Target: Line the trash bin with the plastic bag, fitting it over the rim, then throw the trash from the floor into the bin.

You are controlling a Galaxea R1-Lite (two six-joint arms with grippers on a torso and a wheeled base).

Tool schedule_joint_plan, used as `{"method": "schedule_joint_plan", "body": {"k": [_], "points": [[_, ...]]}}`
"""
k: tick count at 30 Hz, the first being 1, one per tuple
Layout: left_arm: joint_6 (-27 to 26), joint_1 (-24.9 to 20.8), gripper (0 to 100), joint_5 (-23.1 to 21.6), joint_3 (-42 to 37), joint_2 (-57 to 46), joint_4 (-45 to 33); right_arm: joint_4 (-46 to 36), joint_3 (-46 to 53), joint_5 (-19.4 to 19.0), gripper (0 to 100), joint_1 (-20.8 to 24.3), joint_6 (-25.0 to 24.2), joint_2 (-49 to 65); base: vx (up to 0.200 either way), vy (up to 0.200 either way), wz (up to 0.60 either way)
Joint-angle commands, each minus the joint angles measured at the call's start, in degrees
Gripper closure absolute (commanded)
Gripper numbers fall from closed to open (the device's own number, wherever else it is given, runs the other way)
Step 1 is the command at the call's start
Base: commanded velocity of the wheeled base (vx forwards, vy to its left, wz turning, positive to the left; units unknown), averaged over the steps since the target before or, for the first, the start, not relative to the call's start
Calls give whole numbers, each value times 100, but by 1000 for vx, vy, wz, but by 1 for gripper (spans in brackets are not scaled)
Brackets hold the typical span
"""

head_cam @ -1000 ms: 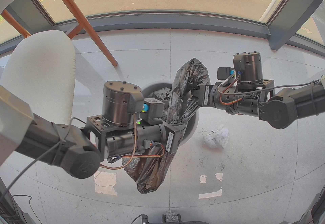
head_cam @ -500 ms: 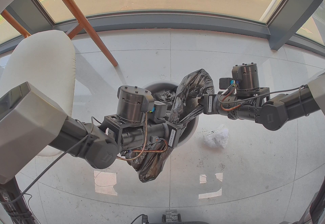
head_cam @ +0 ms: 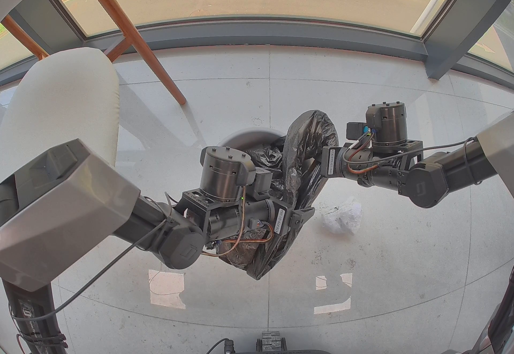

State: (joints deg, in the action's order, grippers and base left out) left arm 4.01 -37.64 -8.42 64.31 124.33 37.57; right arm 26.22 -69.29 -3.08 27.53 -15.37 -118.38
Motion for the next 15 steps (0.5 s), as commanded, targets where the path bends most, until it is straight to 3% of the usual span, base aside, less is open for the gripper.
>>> {"method": "schedule_joint_plan", "body": {"k": [1,7,8,15], "points": [[3,3,0,16,21,118,5,-3,-32,1,100,7,-1,-9,0,0,0],[-23,-6,0,34,38,144,22,6,-32,18,100,7,-1,-9,0,0,0],[-23,-6,100,34,47,144,22,-3,-41,18,100,7,8,-9,0,0,0],[3,-6,100,139,65,197,22,-3,-14,27,100,7,26,-1,0,0,0]]}}
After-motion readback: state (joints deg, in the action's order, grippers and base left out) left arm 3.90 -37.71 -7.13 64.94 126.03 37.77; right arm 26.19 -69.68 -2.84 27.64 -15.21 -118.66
